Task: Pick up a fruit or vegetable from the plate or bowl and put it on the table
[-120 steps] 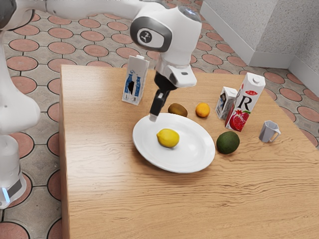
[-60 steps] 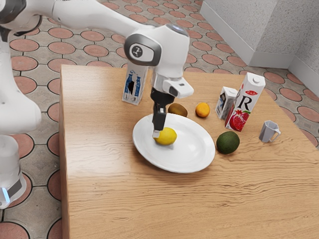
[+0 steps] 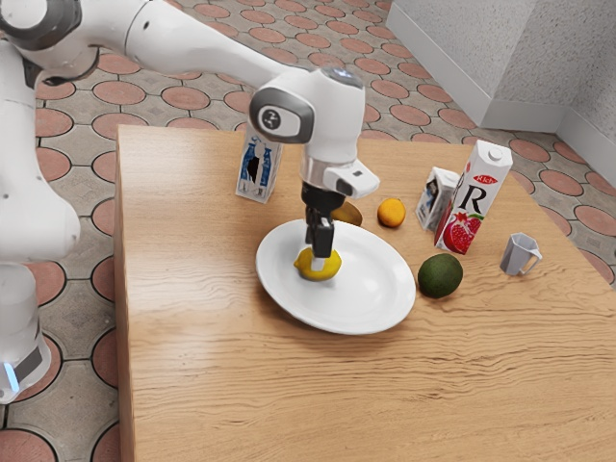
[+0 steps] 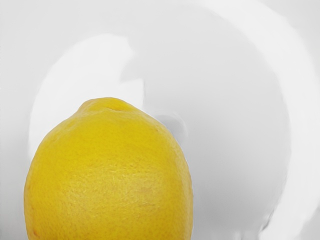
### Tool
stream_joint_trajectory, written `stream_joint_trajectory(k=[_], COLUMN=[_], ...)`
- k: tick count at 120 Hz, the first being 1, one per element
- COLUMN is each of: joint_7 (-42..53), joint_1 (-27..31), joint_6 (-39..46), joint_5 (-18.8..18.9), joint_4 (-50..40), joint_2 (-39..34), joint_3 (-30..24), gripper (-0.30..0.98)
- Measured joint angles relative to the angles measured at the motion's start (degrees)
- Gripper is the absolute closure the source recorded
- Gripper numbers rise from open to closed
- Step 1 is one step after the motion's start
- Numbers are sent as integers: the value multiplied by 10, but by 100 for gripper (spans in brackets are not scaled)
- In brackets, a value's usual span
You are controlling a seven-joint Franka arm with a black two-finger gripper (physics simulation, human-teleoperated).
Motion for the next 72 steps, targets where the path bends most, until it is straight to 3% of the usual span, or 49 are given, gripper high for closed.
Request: stream_joint_trajectory(k=[24,38,52,72], joint_7=[-20,-29,-36,8], joint_1=[-35,-39,-51,-59], joint_6=[15,25,42,-3], joint_5=[31,60,89,88], joint_4=[0,0,0,84], joint_2=[-4,-4,-6,3], joint_3=[44,61,80,23], gripper=[2,24,29,32])
